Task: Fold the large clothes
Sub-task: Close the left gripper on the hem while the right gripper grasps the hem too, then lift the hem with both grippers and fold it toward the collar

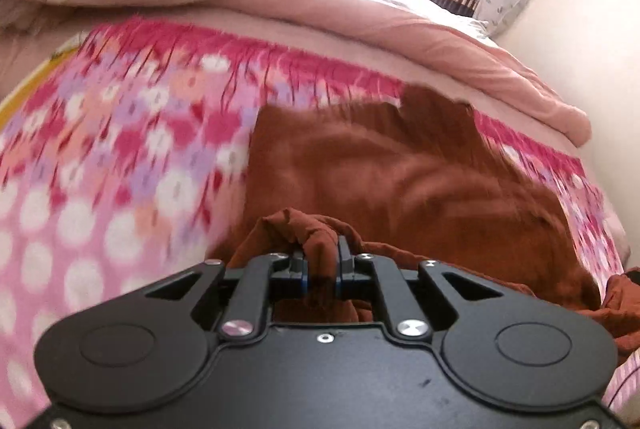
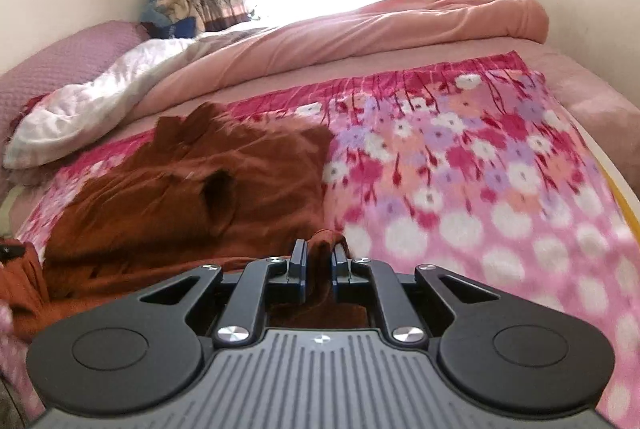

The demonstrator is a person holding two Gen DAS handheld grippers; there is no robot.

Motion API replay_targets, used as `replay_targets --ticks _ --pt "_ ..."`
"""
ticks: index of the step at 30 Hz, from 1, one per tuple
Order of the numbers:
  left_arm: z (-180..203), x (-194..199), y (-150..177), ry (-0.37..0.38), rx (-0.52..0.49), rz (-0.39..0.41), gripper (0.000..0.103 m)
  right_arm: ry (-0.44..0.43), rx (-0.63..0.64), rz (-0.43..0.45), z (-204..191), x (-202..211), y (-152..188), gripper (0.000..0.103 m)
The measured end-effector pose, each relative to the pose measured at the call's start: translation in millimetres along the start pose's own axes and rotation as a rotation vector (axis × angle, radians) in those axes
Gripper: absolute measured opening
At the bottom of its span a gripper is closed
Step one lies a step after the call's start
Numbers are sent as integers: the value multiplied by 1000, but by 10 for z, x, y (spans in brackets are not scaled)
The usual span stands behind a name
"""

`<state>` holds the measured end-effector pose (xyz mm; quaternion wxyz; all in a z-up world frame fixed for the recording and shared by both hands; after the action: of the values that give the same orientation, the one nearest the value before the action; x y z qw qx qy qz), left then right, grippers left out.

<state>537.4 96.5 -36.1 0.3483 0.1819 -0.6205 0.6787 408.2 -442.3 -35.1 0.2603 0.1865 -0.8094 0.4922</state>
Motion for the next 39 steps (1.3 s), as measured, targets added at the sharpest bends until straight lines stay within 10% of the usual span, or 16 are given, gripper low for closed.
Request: replay_targets --ticks 12,18,26,28,34,36,39 --pt "-335 -1351 -1370 -120 -42 -110 9 32 67 6 -216 -1322 -1413 11" --pt "-429 -2066 -1377 -156 -72 -181 12 60 38 -57 -104 -2200 -1422 11" --pt "-310 -1914 -1584 -190 -143 -68 16 57 17 -68 5 -2567 -1344 11" --pt "-276 -2100 -1494 -213 -200 -188 20 63 43 -68 -47 -2569 -1377 11" --pt "-192 -1926 -1460 -227 -255 -137 24 98 105 -115 -88 -2463 -1276 25" --pt "-318 -1816 -1562 -177 -177 -140 24 118 93 -86 -72 -2300 -1374 54" --pt "-388 -1582 -1717 -103 -101 -109 29 120 92 -29 -36 -2028 -1519 64"
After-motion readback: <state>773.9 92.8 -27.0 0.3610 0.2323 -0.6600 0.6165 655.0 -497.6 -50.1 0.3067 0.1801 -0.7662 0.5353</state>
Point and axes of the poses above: each gripper's, at about its wrist camera, not at the fingertips, and x roughly against the way its jaws point, z to its right, y to its underside, the point moved 5 cm from there along -x, roughly the way its jaws point, and after that the axes turned 12 degrees about -x, right-handed, at the moved point
